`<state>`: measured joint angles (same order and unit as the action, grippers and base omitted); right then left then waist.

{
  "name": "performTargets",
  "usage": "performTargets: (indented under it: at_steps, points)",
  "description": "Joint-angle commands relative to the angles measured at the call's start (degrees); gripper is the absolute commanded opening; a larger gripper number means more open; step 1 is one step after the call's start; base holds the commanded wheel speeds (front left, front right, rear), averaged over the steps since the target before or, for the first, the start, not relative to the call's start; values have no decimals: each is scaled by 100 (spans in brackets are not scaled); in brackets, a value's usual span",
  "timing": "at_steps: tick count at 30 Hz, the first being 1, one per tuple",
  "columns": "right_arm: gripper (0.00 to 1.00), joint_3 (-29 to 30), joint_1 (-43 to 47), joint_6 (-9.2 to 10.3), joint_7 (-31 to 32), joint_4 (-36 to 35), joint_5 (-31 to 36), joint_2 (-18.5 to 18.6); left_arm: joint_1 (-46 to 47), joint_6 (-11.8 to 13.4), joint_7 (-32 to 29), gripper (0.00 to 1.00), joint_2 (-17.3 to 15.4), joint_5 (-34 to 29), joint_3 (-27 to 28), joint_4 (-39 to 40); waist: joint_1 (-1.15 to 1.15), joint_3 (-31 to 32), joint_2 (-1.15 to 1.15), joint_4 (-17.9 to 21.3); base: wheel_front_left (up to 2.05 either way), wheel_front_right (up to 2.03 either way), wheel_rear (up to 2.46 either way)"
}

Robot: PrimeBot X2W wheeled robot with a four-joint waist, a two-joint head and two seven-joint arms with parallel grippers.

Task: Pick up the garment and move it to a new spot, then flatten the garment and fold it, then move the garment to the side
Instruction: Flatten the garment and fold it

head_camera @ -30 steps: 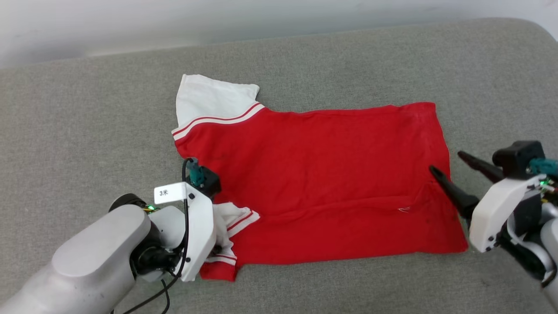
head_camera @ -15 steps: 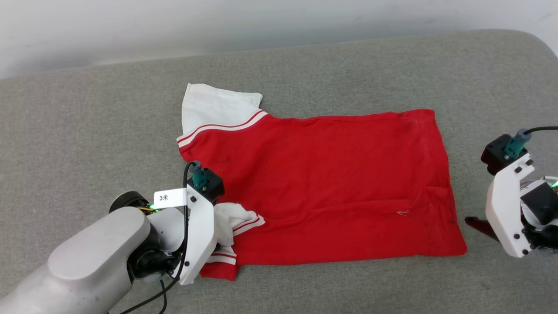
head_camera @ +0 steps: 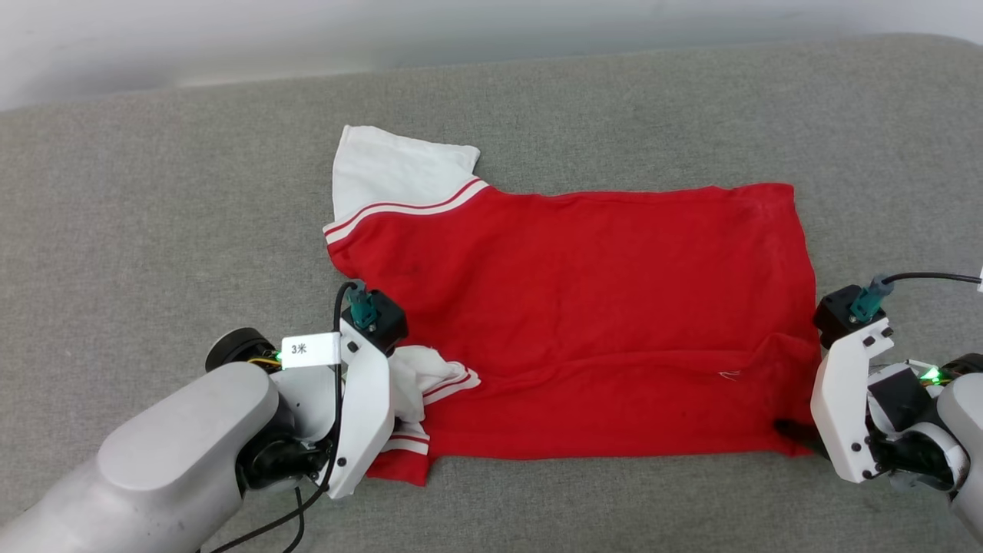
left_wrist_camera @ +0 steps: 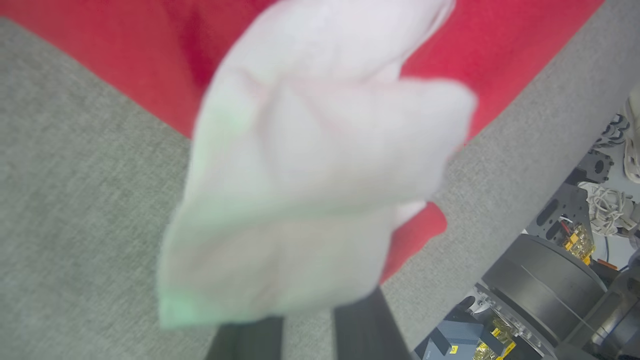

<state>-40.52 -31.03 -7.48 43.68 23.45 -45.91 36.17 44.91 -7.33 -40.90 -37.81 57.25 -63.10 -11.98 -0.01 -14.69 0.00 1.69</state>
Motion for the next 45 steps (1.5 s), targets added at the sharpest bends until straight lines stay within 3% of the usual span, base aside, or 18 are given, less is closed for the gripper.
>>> performTargets:
  at_steps: [1, 2, 9, 17, 23, 28, 29, 30, 31, 39, 45]
  points:
    - [49, -264, 327, -2, -146, 129, -16, -318, -67, -10, 59, 0, -12, 43, -53, -17, 1, 72, 0, 23, 0, 0, 0]
    - [0, -258, 269, -3, -263, 82, -16, -290, -101, -10, 103, 0, -25, 39, -64, -25, 1, 116, 0, 40, 0, 0, 0]
    - [0, -296, 197, 0, -692, -449, -212, 264, -365, -10, 338, 0, -168, 144, -178, 107, 1, 501, 0, 81, 0, 0, 0]
    - [0, -248, 809, 1, -694, -1076, -543, 894, -819, 63, 454, 0, -368, 228, -323, 498, 1, 707, 0, 46, 0, 0, 0]
    - [0, 178, 1378, 2, -653, -1270, -675, 1145, -1131, 215, 616, 0, -496, 276, -351, 643, 1, 625, 0, 12, 0, 0, 0]
    - [0, 302, 1495, 2, -727, -1255, -592, 1029, -1154, 277, 699, 0, -471, 185, -360, 658, 1, 587, 0, 2, 0, 0, 0]
    - [29, 364, 1500, 2, -777, -1197, -582, 955, -1148, 297, 750, 4, -449, 155, -353, 636, 1, 585, 0, -1, 0, 0, 0]
    - [100, 411, 1500, 2, -842, -1154, -529, 917, -1136, 317, 808, 83, -431, 88, -354, 614, 1, 592, 0, -10, 0, 0, 0]
    - [100, 446, 1485, 2, -950, -1145, -444, 882, -1114, 348, 879, 100, -425, 29, -339, 585, 1, 602, 0, -20, 0, 0, 0]
    - [100, 1109, 1331, 1, -2289, -1337, 131, 627, -805, 557, 1594, 100, -702, -127, 195, 735, 1, 802, 0, -48, 0, 0, 0]
    - [100, 2009, 1249, 0, -3479, -1516, 920, 112, -369, 783, 1914, 100, -985, -310, 637, 850, 1, 754, 0, 63, 0, 0, 0]
